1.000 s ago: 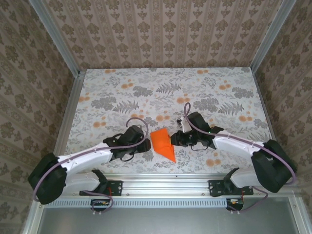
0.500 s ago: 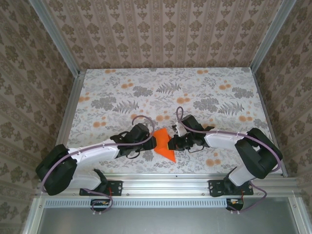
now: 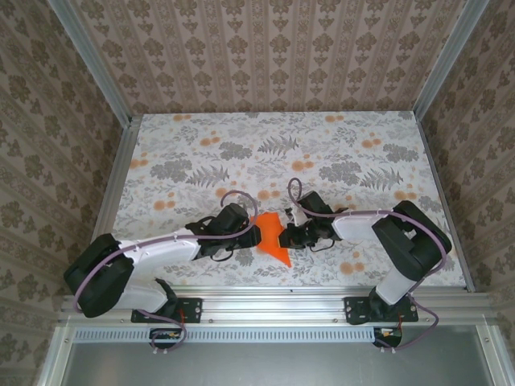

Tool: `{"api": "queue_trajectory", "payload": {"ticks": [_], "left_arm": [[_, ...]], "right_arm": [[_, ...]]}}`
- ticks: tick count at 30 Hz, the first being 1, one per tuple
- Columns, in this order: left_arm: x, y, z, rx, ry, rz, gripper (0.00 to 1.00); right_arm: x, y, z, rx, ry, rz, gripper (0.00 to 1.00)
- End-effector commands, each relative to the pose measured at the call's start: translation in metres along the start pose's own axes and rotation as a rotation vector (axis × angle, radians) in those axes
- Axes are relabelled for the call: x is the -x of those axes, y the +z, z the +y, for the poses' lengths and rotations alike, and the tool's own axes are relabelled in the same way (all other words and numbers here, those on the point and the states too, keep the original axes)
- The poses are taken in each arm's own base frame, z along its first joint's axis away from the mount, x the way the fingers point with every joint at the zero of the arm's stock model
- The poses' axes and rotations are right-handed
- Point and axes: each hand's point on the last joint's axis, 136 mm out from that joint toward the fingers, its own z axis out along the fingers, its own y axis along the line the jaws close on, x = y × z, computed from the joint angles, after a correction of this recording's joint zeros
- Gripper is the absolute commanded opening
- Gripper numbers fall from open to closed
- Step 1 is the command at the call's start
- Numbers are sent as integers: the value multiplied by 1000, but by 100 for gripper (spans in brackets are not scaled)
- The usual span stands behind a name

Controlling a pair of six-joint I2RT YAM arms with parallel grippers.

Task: Fold a paper plane with a square sheet of paper (pick it up from the middle)
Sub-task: Fold the wing for the fifth time at the center of the table.

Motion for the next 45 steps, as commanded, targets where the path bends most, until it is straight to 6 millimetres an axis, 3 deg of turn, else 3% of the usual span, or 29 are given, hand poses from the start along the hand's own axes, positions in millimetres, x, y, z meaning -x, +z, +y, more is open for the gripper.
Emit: {"api": "queue_trajectory", "payload": {"ticks": [1,13,25,31,37,45], "left_arm": [[5,0,-9,-35,-20,-10,47],[1,6,-16,-47,-39,26,51],[-5,34,-29,-71,-111,53,56],[-1,35,-36,-93,-121,24,51],[5,32,-47,-139,-111,1,38],[10,32,-56,-160,-70,-6,37]], "right_arm": [[-3,3,-10,35,32,-12,12],[-4,3,-38,91,153,-68,13],[-6,6,-44,92,168,-62,14],[-8,5,-46,92,170,-62,14],[-8,5,-46,100,171,-61,16],[-7,4,-44,111,162,-62,18]]}}
